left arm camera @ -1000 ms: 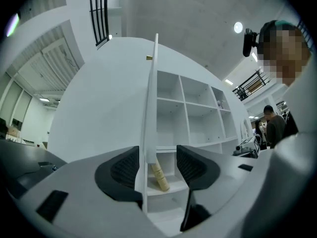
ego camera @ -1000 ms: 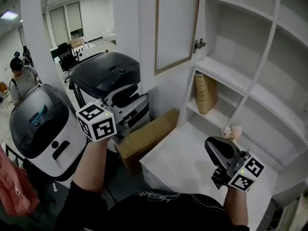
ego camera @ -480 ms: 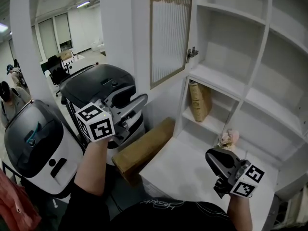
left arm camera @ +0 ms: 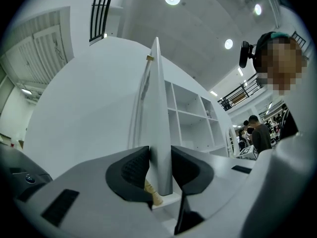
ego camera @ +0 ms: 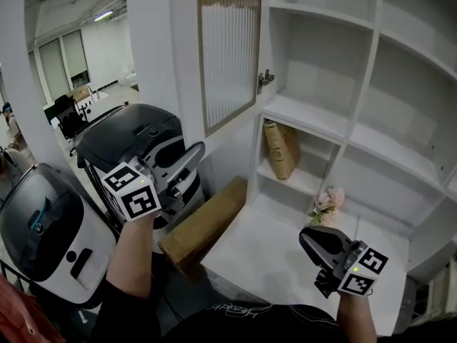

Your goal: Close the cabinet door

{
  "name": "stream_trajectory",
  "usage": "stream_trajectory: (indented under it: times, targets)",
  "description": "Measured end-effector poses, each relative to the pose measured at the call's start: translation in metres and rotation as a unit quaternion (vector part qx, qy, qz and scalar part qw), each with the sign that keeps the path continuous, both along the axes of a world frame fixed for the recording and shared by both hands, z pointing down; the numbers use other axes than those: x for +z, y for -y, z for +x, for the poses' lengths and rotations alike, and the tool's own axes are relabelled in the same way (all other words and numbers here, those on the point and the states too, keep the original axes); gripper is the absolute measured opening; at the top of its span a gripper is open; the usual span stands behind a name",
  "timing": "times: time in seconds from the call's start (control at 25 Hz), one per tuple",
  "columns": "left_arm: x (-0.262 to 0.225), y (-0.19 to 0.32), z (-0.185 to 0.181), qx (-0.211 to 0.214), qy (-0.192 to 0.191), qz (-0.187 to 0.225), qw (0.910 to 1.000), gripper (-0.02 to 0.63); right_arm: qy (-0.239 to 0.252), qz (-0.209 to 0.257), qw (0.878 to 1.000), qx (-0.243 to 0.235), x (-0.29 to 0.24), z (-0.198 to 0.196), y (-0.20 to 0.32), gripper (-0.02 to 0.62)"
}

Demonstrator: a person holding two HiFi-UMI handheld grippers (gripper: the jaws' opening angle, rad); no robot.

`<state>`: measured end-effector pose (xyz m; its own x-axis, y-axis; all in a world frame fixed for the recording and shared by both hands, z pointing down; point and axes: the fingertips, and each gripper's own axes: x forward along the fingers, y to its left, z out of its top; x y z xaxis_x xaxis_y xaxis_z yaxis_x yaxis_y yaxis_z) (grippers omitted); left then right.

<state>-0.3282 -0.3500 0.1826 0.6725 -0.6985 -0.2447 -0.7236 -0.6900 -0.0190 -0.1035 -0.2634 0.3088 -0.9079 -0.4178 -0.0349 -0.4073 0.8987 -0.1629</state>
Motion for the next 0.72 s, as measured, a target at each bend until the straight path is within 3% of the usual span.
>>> stream_trajectory:
  times: [0.44, 0.72]
  targets:
    - [-0.001, -0.006, 0.010, -0.062, -0.022, -0.002, 0.9978, 0.106, 0.008, -0.013, 1.000, -0.002, 0.012, 0.015, -0.010, 0.054]
    - [0.002, -0.012, 0.033, -0.115, -0.010, 0.004, 0.9933, 0.094, 0.021, -0.017, 1.000, -0.015, 0.014, 0.047, -0.016, 0.054]
